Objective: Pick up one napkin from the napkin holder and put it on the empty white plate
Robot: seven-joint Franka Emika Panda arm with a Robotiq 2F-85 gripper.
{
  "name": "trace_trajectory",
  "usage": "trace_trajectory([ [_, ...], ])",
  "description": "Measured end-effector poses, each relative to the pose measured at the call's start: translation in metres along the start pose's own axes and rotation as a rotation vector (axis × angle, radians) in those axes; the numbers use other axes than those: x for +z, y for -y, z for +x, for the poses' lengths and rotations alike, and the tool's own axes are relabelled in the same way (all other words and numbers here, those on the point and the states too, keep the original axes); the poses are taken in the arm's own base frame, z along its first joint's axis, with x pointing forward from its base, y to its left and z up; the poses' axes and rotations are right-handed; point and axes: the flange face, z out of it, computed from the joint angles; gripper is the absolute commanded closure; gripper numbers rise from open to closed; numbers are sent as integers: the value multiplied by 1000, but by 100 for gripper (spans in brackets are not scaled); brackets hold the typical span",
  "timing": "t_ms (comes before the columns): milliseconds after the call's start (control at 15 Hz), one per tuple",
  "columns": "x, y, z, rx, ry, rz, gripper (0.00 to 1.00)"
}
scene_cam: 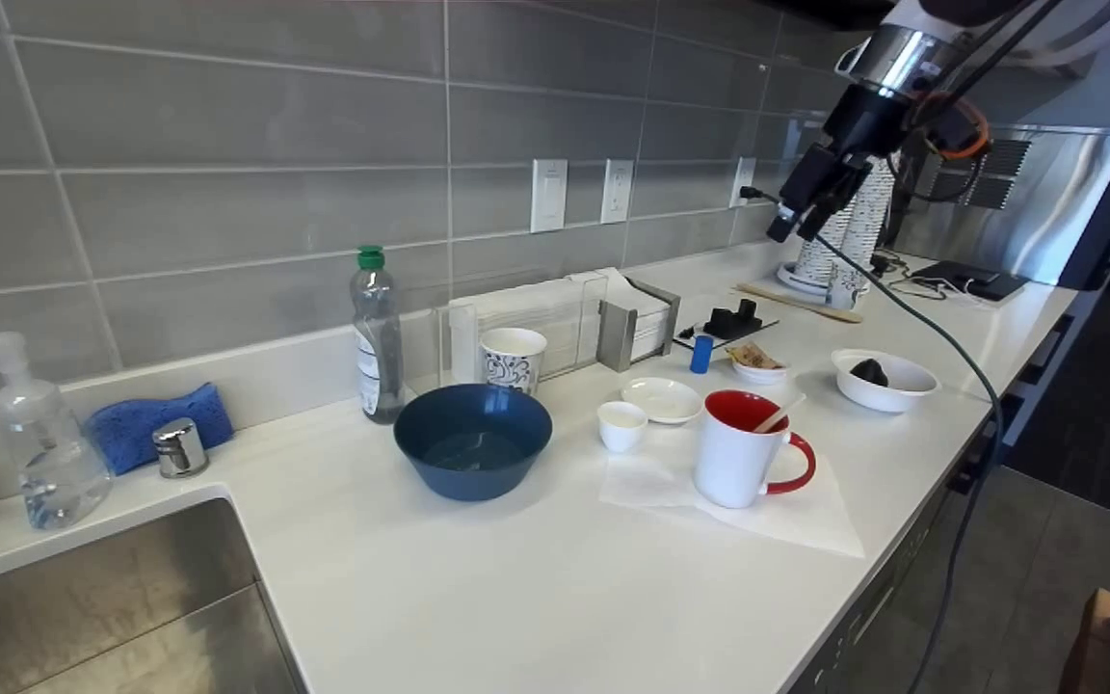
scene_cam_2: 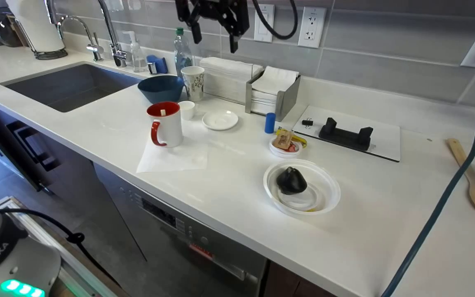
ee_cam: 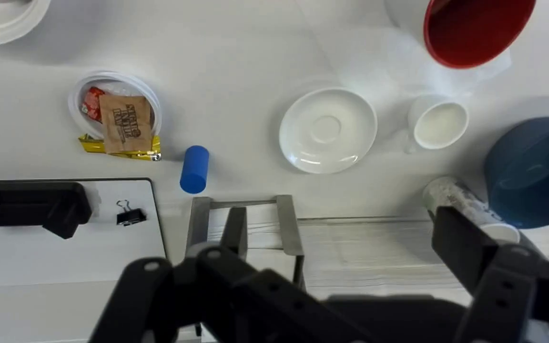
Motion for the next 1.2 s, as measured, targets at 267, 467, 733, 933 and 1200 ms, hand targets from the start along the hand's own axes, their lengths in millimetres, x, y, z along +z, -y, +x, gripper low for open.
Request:
trace_trajectory([
  [267,33,-9,39,90,-38,-5,0],
  [467,58,-3,67,114,-69,-24,0],
  [733,87,-3,98,132,-127,-44,0],
  [933,107,-11,113,158,-152,-46,0],
  [1200,135,-24,127,165,-188,-76,0],
])
